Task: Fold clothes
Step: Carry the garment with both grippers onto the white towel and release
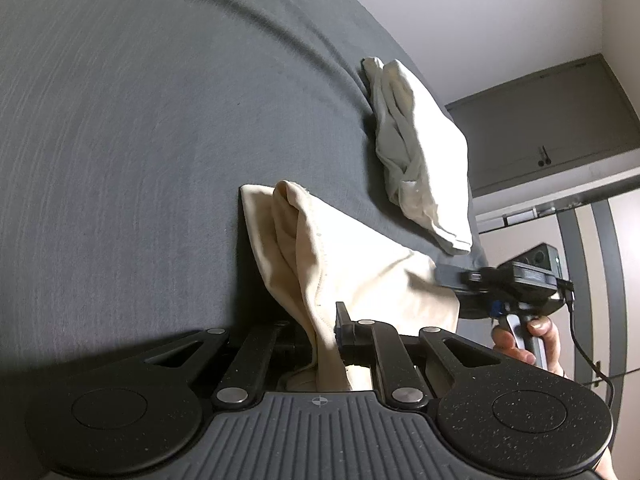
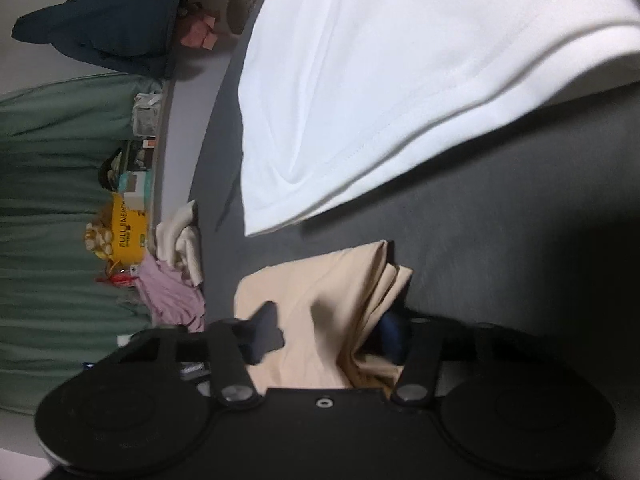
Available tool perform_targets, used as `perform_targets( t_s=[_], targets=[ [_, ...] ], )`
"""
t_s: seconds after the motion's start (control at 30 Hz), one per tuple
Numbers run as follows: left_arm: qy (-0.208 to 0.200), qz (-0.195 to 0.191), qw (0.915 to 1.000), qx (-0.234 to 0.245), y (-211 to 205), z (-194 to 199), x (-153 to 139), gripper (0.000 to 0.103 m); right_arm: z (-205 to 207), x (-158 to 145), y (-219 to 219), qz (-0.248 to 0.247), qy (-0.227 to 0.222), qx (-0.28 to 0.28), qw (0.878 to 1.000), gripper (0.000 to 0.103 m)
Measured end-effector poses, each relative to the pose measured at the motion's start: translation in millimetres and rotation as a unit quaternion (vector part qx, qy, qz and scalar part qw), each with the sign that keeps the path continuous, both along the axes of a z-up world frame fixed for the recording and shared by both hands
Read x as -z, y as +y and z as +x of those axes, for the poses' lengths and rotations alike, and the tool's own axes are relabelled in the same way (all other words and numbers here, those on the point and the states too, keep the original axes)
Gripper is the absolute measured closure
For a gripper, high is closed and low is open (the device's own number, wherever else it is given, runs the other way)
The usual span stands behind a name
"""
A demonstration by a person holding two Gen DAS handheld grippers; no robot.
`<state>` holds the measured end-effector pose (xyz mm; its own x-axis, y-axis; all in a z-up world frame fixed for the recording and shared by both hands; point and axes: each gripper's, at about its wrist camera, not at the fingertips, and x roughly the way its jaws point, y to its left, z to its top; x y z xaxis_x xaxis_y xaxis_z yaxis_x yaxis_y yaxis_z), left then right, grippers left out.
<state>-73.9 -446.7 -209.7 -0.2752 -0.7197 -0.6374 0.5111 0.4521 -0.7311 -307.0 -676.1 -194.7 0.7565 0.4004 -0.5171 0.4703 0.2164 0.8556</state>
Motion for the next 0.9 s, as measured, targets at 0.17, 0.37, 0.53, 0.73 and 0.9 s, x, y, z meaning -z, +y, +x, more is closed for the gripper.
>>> perform_targets(
  t_s=[0.17,0.37,0.53,0.73,0.9],
  targets=[
    [-0.058,0.002,0.9982,0.014,-3,-10,-13,0.091,1,-1,6,-0.047,0.006,0.012,0.999,0.091],
    [-0.097,-0.018,0.995,0.014,2,-22,-24,0.091,-23,-27,16,-0.135,-0.021,0.052,0.989,0.098],
    [-0.129,-0.045,0.9902,0.025,2,-36,-48,0.091,-35,-48,30,-0.161,-0.042,0.051,0.985,0.098],
    [-0.162,-0.092,0.982,0.03,-11,-46,-93,0.091,-40,-105,29,-0.223,-0.054,0.072,0.971,0.098],
    [-0.184,-0.115,0.9759,0.025,-56,-41,-129,0.091,-41,-159,0,-0.263,-0.055,0.091,0.959,0.098]
  ],
)
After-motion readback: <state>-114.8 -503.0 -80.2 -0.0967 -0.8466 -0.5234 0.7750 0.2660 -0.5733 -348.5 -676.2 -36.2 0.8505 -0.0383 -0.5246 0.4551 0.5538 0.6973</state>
